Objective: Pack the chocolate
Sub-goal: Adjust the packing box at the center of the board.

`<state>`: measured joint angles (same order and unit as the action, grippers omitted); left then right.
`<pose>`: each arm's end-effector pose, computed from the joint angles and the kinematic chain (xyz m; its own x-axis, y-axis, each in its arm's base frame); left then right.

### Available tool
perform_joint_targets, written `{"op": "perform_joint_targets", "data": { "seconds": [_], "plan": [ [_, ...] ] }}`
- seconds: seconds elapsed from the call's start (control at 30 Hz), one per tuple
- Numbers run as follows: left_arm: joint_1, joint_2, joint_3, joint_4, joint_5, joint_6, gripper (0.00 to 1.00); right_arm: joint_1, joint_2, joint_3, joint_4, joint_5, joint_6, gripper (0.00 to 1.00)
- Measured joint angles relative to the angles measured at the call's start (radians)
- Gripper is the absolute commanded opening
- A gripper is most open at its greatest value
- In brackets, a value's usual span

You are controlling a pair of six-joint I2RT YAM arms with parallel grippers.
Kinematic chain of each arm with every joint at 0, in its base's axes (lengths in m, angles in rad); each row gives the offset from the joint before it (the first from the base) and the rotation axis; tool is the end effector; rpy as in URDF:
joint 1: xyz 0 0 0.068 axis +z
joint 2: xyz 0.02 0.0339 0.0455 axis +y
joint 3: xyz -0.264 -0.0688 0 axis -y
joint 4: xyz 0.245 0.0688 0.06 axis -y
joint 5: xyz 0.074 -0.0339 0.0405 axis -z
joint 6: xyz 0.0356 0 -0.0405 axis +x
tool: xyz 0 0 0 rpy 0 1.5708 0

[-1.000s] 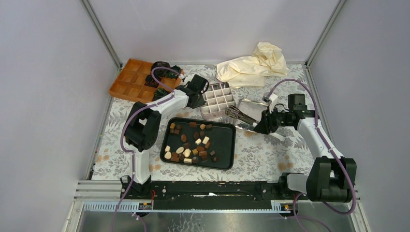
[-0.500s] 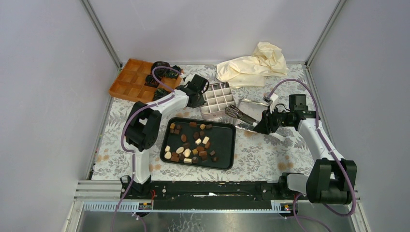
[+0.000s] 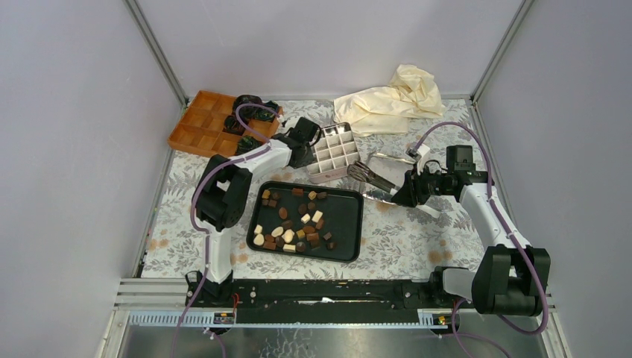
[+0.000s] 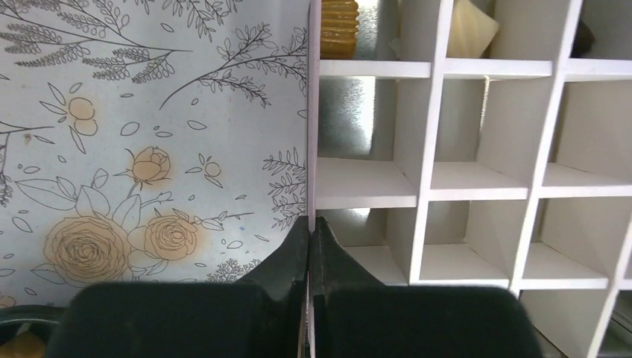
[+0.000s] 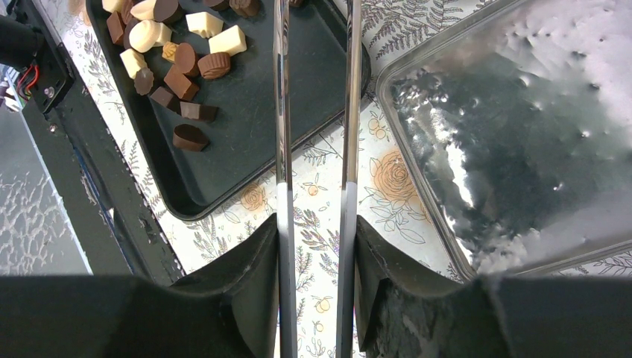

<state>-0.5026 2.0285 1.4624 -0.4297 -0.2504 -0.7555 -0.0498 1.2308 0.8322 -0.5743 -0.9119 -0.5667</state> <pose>0.3851 -0.2016 0.1785 -0.7743 -0.3324 -0.5384 -0.2505 0.9424 -0.2215 0.2361 0.0164 0.2434 -0.4742 -0.3055 -0.8257 -0.7925 0.5567 0.2492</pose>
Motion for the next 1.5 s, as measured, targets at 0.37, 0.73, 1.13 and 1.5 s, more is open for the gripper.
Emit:
{"op": "perform_joint_targets", "data": {
  "seconds": [0.37, 0.73, 1.13, 1.5],
  "plan": [
    [-0.016, -0.146, -0.15, 0.125, -0.117, 0.102, 0.0, -0.01, -0.031, 0.027, -0.057, -0.051, -0.004, 0.08],
    [-0.152, -0.367, -0.409, 0.51, -0.394, 0.299, 0.0, -0.016, -0.077, 0.265, -0.146, -0.171, 0.017, 0.08],
    [-0.205, -0.377, -0.472, 0.668, -0.519, 0.407, 0.0, -0.016, -0.105, 0.294, -0.177, -0.194, 0.048, 0.08],
    [-0.204, -0.342, -0.431, 0.568, -0.489, 0.252, 0.0, -0.031, -0.105, 0.294, -0.172, -0.197, 0.078, 0.08]
  ]
}}
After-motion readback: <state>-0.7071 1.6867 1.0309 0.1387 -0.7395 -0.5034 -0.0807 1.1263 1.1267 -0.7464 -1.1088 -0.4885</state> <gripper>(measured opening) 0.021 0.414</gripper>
